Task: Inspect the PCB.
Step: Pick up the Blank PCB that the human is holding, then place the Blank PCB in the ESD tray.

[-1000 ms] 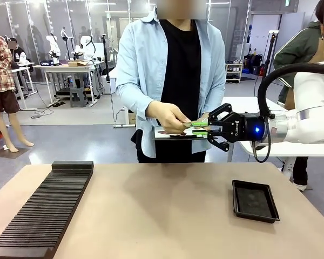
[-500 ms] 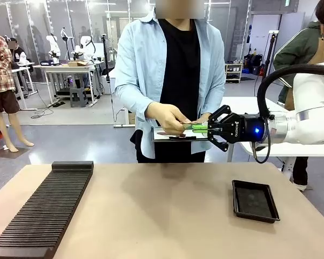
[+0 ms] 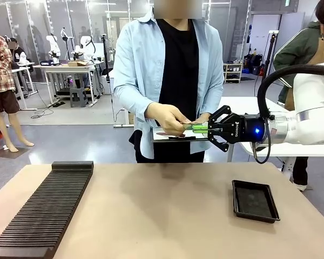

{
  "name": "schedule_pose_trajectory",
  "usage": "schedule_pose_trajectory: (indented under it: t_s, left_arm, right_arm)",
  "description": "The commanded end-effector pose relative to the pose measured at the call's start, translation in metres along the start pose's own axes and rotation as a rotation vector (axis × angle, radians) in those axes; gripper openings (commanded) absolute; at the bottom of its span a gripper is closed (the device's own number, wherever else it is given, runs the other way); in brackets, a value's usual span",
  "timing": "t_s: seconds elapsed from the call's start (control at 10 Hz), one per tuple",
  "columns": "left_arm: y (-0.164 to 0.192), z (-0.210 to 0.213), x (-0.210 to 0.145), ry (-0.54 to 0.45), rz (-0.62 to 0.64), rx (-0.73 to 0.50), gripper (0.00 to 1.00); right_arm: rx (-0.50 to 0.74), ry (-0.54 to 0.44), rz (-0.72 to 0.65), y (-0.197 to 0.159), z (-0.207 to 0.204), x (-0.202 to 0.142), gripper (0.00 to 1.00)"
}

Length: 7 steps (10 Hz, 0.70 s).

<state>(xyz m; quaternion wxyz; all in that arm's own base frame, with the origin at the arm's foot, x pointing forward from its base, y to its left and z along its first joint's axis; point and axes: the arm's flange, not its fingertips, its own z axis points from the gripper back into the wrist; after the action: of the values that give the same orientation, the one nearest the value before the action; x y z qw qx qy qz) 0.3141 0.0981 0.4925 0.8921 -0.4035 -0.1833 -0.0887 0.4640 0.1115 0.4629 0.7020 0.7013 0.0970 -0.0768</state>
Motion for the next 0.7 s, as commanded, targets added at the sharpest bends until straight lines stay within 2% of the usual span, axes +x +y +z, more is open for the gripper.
schedule_pose_trajectory:
  t_s: [0.0,0.6]
  left_arm:
    - [-0.0031,0.0027,-0.0009,0.017,0.009,0.01,1.0]
    - [-0.0031,0.0027,-0.0009,0.017,0.009,0.01,1.0]
  right_arm:
    - [0.001,0.001,0.002,0.0007,-0.0007,-0.0001,0.0]
    - [0.001,0.001,0.002,0.0007,-0.0007,-0.0001,0.0]
